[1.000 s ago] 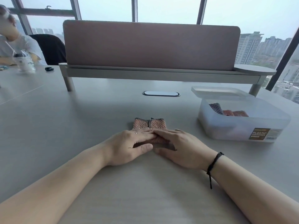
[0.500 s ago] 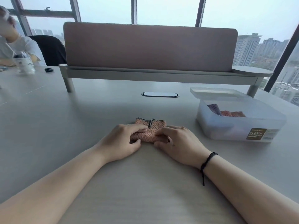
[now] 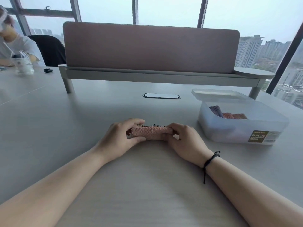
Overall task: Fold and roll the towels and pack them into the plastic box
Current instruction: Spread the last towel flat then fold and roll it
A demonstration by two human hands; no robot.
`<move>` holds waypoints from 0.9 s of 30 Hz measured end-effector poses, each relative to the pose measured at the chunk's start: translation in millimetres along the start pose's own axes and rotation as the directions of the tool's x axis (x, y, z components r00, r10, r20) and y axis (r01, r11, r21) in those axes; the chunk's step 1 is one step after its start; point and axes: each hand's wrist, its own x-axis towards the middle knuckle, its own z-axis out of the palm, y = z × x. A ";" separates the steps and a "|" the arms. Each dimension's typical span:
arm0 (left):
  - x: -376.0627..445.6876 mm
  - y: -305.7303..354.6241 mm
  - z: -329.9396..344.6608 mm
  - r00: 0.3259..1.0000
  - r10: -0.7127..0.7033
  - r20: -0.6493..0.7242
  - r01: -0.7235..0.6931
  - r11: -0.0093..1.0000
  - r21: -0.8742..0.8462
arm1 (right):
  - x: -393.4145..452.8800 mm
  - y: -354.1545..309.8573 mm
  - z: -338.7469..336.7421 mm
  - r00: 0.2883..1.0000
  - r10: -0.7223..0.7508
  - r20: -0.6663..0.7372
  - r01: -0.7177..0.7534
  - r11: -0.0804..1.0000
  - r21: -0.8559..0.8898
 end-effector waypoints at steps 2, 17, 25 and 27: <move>1.6 -0.6 0.4 0.997 -0.072 -0.028 0.071 0.997 -0.033 | 1.9 0.9 -2.0 0.996 0.084 -0.003 -0.083 0.992 0.091; 12.2 6.9 16.0 0.972 -0.210 -0.107 0.224 0.964 0.144 | 14.1 -4.6 11.7 0.953 0.299 -0.037 -0.300 0.954 0.002; 4.3 12.2 17.4 0.987 0.071 0.147 -0.114 0.945 0.308 | 11.6 -6.7 12.2 0.981 0.179 -0.071 -0.186 0.978 -0.091; 2.2 17.5 19.5 0.930 0.031 0.367 -0.160 0.931 0.328 | 10.0 -9.3 11.4 0.992 0.104 -0.077 -0.113 0.987 -0.114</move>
